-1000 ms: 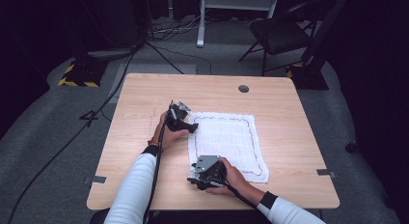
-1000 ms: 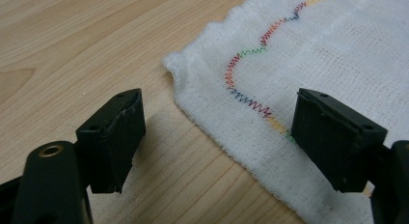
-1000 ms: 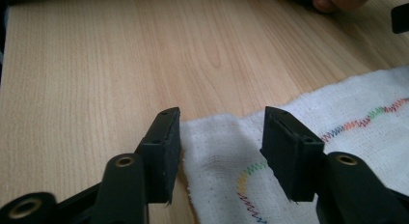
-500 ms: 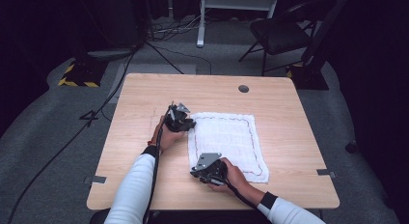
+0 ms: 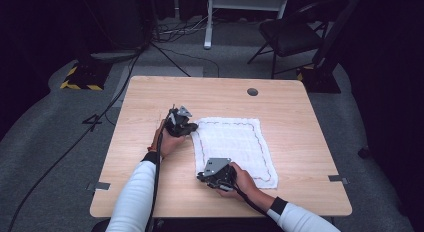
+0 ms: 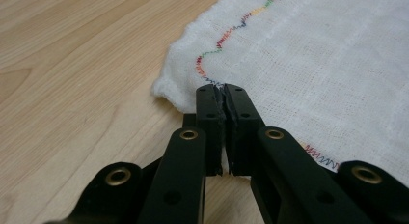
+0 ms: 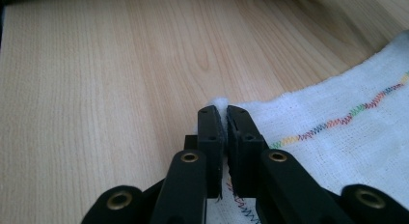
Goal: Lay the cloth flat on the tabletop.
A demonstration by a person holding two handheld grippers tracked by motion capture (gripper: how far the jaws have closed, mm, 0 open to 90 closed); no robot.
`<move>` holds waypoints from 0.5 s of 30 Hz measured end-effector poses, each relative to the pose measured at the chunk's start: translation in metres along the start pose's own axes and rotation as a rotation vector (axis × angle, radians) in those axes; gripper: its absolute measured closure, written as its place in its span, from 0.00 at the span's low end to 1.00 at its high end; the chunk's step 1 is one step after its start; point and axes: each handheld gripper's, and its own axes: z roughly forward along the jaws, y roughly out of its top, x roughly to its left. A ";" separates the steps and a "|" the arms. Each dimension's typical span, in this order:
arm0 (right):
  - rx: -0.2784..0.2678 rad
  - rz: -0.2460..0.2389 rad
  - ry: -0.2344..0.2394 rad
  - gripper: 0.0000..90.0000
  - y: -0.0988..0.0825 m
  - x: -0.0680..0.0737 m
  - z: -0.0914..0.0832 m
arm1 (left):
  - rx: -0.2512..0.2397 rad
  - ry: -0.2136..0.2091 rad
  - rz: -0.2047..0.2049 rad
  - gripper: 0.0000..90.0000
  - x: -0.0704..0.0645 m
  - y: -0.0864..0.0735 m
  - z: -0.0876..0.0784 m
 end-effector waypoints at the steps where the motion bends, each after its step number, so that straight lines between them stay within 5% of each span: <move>1: -0.001 -0.006 0.004 0.94 0.001 0.000 0.000 | -0.001 0.000 -0.009 0.95 0.001 -0.002 -0.002; 15: -0.034 -0.036 0.044 0.95 0.010 0.004 0.000 | -0.012 0.030 -0.028 0.96 0.007 -0.018 -0.020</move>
